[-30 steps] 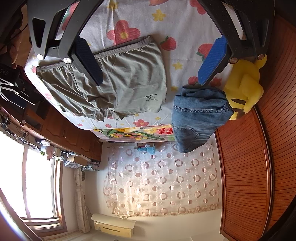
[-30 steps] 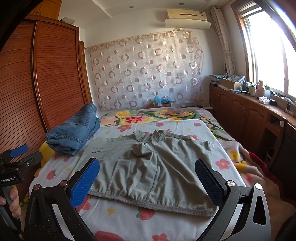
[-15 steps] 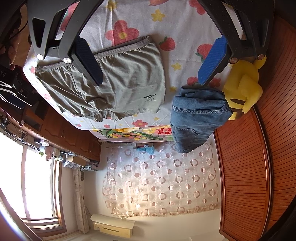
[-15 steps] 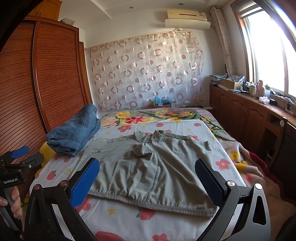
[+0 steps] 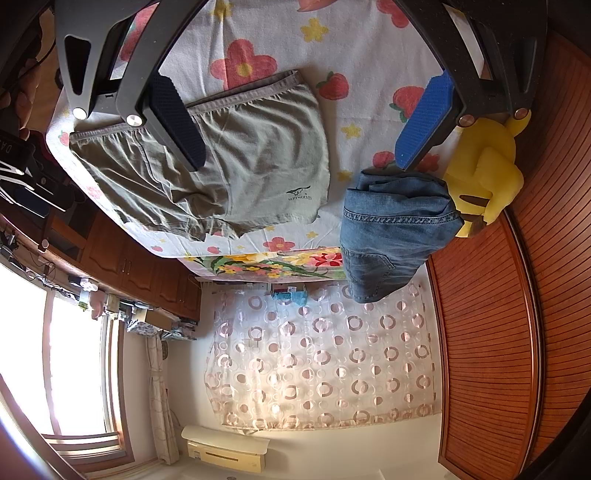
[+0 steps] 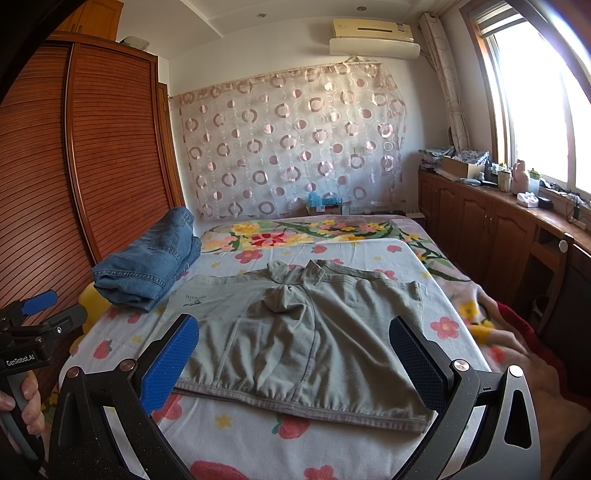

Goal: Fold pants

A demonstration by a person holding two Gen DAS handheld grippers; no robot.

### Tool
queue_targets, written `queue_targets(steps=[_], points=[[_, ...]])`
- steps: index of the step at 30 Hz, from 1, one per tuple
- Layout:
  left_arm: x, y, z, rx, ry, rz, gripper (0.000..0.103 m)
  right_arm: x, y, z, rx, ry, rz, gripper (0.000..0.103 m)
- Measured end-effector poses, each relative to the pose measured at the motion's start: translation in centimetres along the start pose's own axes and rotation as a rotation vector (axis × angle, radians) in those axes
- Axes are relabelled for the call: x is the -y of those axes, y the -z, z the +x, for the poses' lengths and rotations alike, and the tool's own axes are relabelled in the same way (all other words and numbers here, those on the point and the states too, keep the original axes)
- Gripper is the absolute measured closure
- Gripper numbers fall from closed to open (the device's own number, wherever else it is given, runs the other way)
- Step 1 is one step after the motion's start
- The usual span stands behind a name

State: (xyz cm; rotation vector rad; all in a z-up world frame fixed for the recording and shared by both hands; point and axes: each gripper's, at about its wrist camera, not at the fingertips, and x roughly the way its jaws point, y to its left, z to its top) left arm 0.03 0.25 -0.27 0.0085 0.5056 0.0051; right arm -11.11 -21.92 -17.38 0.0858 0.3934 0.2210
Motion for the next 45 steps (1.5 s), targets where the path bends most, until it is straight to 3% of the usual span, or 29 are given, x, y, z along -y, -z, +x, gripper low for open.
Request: queue_targets(steps=[38,45], points=[[0.0,0.2,0.0,0.002,-0.001,0.0,0.0,0.0,-0.1,0.0,0.003,-0.002,0.0,0.0],[-0.1,0.1,1.1,-0.055,0.025,-0.006,0.0,0.4,0.1,0.5,-0.009,-0.006,-0.007,0.0]])
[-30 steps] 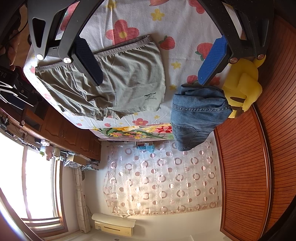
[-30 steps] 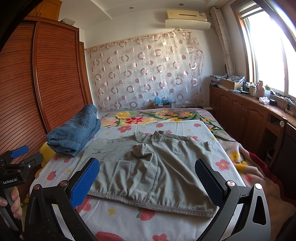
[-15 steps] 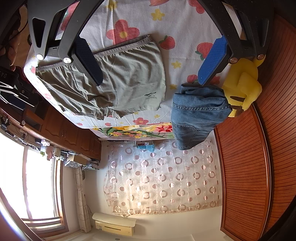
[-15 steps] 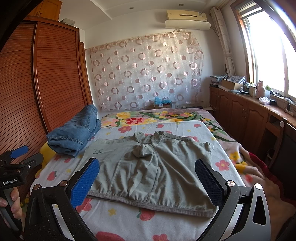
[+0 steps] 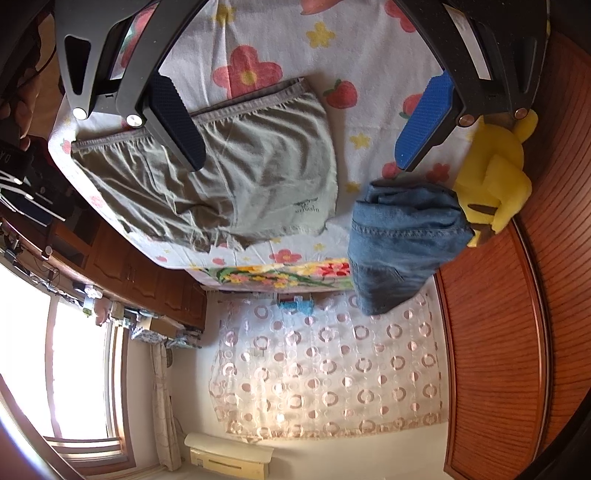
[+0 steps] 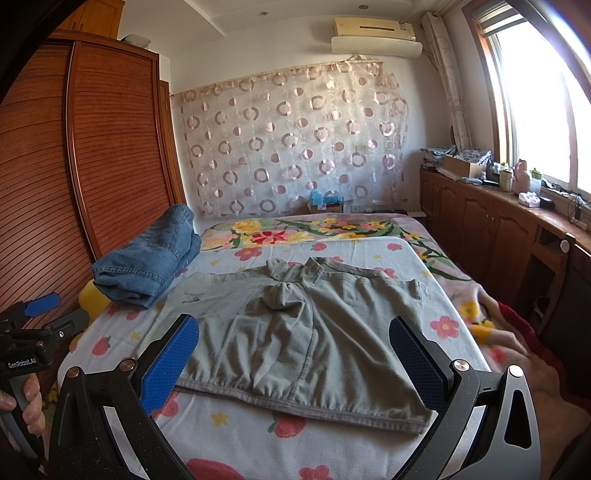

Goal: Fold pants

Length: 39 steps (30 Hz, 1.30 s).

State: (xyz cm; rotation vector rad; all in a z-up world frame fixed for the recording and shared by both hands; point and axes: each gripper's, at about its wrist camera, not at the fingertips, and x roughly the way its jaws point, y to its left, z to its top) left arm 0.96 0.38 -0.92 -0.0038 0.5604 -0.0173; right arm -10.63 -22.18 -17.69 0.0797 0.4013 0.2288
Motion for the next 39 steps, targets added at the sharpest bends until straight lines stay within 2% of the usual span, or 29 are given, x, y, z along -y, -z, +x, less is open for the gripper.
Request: queue_targets(steps=[12,23,28,32,39], points=[[-0.7,1.8,3.7,-0.095,0.034,0.016,0.0,2.3,1.0,2.0,-0.074,0.01,-0.041,0.001],[-2.1,3.5,5.9,-0.159,0.071,0.003,0.001,4.8,1.4,2.4,-0.179,0.039,-0.043,0.012],[-3.0,4.4,7.0,-0.205,0.101,-0.018,0.009,4.5,1.1,2.4,-0.223,0.045,-0.053,0.018],[-2.9,5.1,7.3,-0.231,0.126,-0.015,0.021,4.4,0.9,2.2,-0.246,0.042,-0.064,0.018],[-2.9,6.3,7.7,-0.291,0.163,-0.02,0.05,4.5,0.3,1.8,-0.256,0.032,-0.064,0.018]])
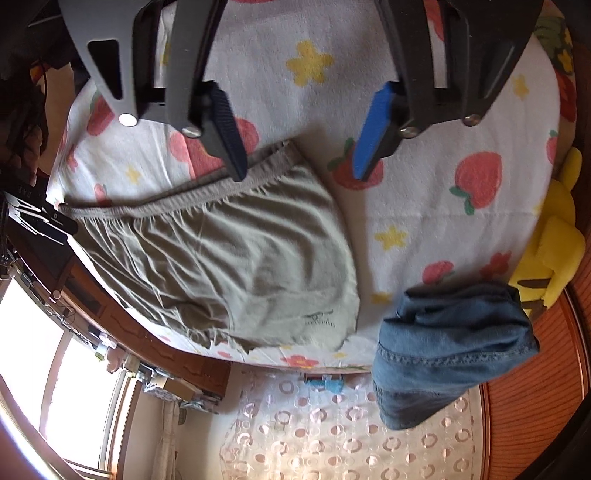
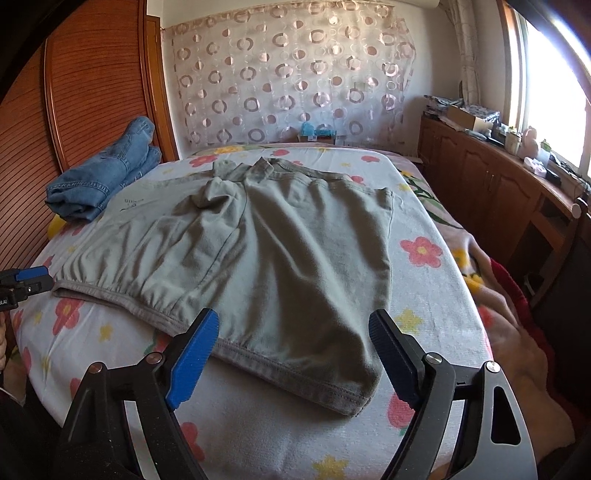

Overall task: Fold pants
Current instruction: 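Reach the left tool to the elastic cuff of the grey-green pants and close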

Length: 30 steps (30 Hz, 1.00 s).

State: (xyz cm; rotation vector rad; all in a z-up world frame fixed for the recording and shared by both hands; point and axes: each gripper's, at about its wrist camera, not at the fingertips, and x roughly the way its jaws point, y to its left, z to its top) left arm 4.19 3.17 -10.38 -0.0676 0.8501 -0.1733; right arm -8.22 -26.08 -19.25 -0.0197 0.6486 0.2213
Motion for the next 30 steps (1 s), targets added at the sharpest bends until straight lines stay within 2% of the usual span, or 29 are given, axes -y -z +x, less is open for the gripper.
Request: queue_targets(steps=[1,4,12,13,16,23,30], points=[[0.0,0.2,0.1,-0.009,0.001,0.004,0.058,0.1,-0.1,-0.3,0.002,-0.002,-0.002,0.018],[0.0,0.4,0.5,-0.034,0.011,0.007,0.066,0.3,0.1,-0.5,0.008,-0.012,0.002,0.018],[0.7,0.3,0.6,-0.035,0.008,0.037,0.067,0.9,-0.4,0.6,0.021,-0.033,0.008,0.018],[0.7,0.3,0.7,-0.035,0.01,0.041,0.076,0.9,-0.4,0.6,0.022,-0.035,0.007,0.018],[0.7,0.0,0.8,-0.031,0.008,0.04,0.093,1.0,-0.2,0.6,0.02,-0.041,0.003,0.02],[1.8,-1.3,0.3,-0.008,0.055,0.066,0.097,1.0,-0.8,0.9,0.002,-0.048,0.003,0.041],[4.0,-3.7,-0.2,0.023,0.108,0.11,0.097,0.7,-1.3,1.1,0.013,-0.051,-0.005,0.042]])
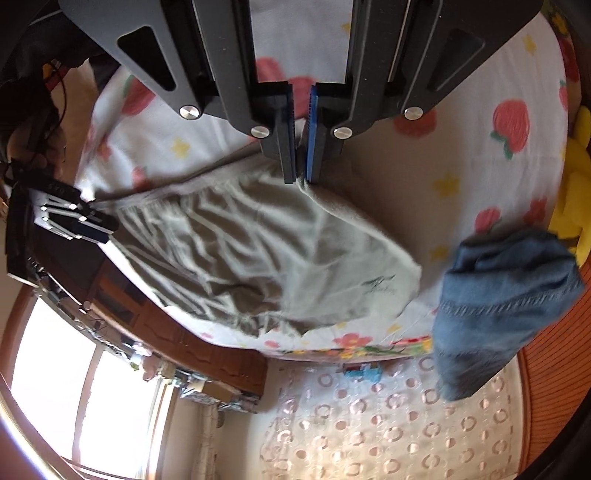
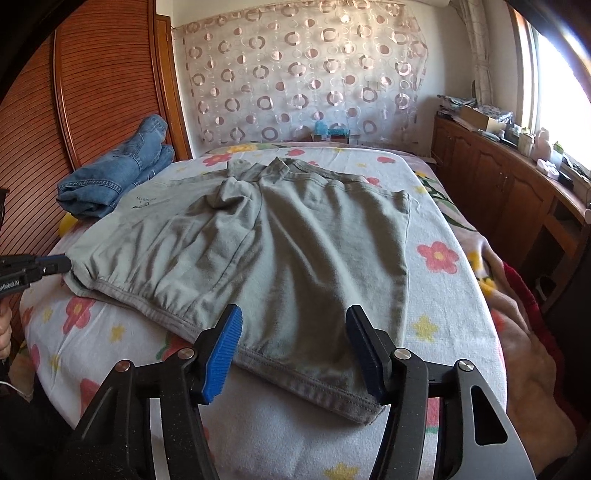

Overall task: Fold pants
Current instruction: 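Lift the cuff with the left tool, fold it over the pants, open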

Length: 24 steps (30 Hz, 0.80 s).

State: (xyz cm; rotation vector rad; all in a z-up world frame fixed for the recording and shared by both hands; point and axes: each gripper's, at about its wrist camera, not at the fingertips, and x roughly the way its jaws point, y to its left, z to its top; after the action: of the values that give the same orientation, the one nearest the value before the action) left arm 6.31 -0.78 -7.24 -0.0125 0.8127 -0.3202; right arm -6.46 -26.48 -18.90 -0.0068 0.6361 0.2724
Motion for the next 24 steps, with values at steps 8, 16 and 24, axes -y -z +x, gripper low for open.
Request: queue_targets(steps=[8,16,24], points=[[3.5,-4.3,-0.2,0.05,0.08,0.079,0.097,0.8,0.1,0.0,0.011,0.012,0.018,0.042],[7.7,-7.2,1.9,0.045,0.161,0.169,0.097,1.6,0.4,-0.4,0.018,0.035,0.042,0.042],[10.8,-8.8,3.7,0.024,0.242,0.207,0.097,1.7,0.5,-0.9,0.033,0.047,0.06,0.042]])
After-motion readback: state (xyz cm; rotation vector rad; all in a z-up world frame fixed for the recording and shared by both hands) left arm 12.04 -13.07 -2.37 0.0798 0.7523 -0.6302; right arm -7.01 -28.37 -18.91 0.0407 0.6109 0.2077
